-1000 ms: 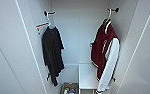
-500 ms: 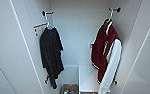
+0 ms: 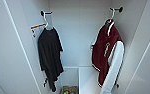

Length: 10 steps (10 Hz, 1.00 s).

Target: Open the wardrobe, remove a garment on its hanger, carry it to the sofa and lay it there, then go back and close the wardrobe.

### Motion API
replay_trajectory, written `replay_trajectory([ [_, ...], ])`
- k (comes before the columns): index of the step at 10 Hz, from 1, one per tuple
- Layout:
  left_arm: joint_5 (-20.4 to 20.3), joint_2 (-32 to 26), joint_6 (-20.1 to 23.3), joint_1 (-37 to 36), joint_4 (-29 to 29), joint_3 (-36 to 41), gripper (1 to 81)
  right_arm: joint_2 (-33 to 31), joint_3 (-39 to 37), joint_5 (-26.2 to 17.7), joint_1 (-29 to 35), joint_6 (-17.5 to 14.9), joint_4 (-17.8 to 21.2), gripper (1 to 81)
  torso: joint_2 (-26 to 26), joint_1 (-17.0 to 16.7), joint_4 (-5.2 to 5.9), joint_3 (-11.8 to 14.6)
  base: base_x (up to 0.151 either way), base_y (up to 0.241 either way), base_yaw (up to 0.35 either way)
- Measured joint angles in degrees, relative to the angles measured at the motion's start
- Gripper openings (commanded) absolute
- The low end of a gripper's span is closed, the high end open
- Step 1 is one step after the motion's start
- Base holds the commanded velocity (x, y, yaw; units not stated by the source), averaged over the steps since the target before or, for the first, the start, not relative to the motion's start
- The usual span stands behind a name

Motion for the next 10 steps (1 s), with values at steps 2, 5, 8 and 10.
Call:
replay_trajectory([
  [2,0.0,0.0,0.0,0.0,0.0,0.0,81.1,0.0,0.0,0.0,0.0,0.0,0.0,81.1,0.0,0.0,0.0,0.0,0.075,0.0,0.0],
  [5,0.0,0.2,0.0,0.0,0.0,0.0,81.1,0.0,0.0,-0.2,0.0,0.0,-0.1,81.1,0.0,0.0,0.0,0.0,0.075,0.0,0.0],
  [8,0.0,0.3,0.0,-0.1,0.0,0.0,81.1,0.0,-0.1,-0.1,0.0,0.0,-0.1,81.1,0.0,0.0,0.0,0.0,0.075,0.0,0.0],
  [10,0.1,0.3,0.0,0.0,0.0,0.0,81.1,0.2,-0.1,-0.1,-0.1,0.0,-0.1,81.1,0.0,0.0,0.0,0.0,0.075,0.0,0.0],
])
